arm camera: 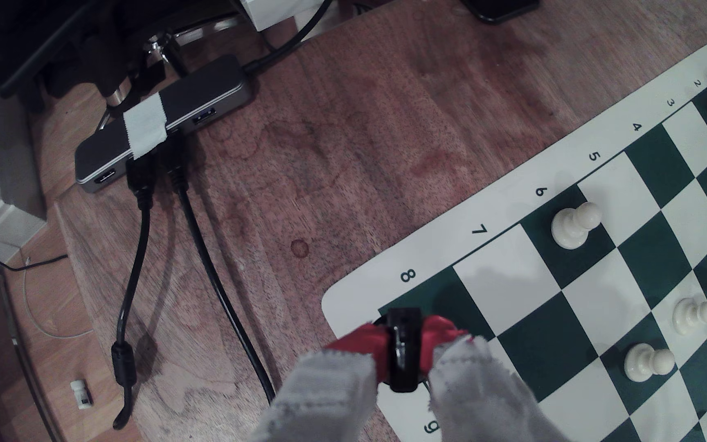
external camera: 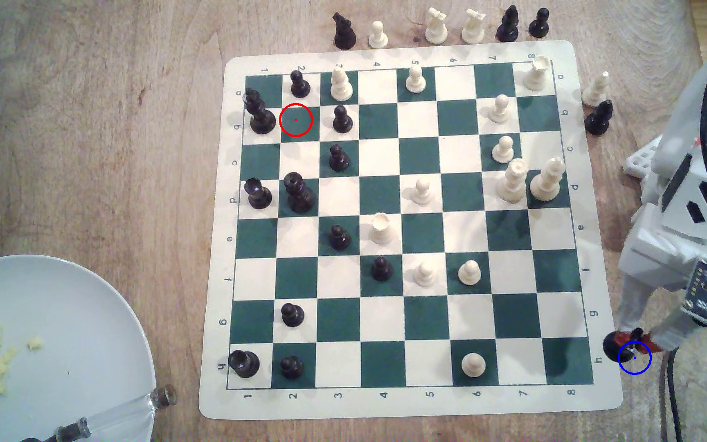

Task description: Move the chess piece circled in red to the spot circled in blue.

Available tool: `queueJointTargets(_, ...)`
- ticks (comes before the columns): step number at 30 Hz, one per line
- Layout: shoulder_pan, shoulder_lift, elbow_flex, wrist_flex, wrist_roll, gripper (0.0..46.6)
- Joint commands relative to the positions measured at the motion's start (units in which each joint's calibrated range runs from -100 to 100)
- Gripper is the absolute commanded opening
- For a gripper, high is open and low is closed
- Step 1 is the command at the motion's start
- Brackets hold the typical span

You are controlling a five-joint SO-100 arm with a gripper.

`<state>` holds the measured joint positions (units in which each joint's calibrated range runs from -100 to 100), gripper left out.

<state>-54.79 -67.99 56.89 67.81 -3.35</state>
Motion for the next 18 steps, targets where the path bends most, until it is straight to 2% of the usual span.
queueJointTargets(1,-1.87,-1.62,2.13,-3.11,0.20,1.9)
queueJointTargets(6,-2.66,-2.13,7.03,-6.88,0.20,1.9)
queueJointTargets(14,-8.76,-1.70,11.92,-8.76,-1.03,2.1)
queueJointTargets(18,-10.01,-0.34,12.92,-10.97,-1.07,2.1)
